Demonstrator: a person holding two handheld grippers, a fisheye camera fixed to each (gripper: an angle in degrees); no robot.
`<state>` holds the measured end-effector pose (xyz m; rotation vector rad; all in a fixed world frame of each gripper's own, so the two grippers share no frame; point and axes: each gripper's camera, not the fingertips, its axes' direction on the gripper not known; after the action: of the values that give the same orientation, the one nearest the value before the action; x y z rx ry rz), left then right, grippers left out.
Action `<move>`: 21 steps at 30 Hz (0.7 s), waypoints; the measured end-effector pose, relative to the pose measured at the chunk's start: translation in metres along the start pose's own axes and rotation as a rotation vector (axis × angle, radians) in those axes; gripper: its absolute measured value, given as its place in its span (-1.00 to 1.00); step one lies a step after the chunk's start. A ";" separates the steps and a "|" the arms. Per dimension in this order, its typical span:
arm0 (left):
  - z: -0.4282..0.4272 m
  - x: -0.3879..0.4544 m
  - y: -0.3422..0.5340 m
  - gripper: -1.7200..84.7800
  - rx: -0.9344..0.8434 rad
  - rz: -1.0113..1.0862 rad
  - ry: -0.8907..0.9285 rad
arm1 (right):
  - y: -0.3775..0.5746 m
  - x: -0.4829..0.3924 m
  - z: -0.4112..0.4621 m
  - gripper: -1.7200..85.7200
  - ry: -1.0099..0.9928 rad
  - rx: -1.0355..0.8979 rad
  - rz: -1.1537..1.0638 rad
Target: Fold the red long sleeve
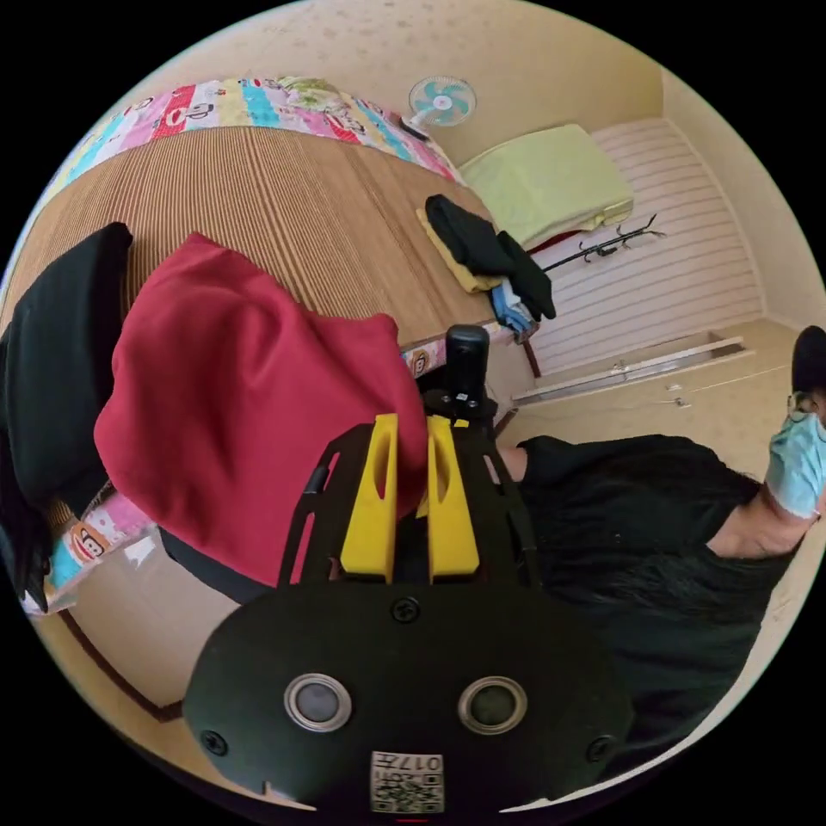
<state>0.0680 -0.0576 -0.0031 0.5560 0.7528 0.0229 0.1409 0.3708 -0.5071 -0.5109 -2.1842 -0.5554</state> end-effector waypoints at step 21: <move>-0.178 0.163 0.171 -0.83 0.691 0.402 -0.082 | -0.139 -0.121 -0.036 -0.85 0.934 0.224 -0.336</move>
<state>0.1017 0.2074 -0.1300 1.3544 0.5464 0.1141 0.1612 0.2162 -0.6114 0.2298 -1.3916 -0.5623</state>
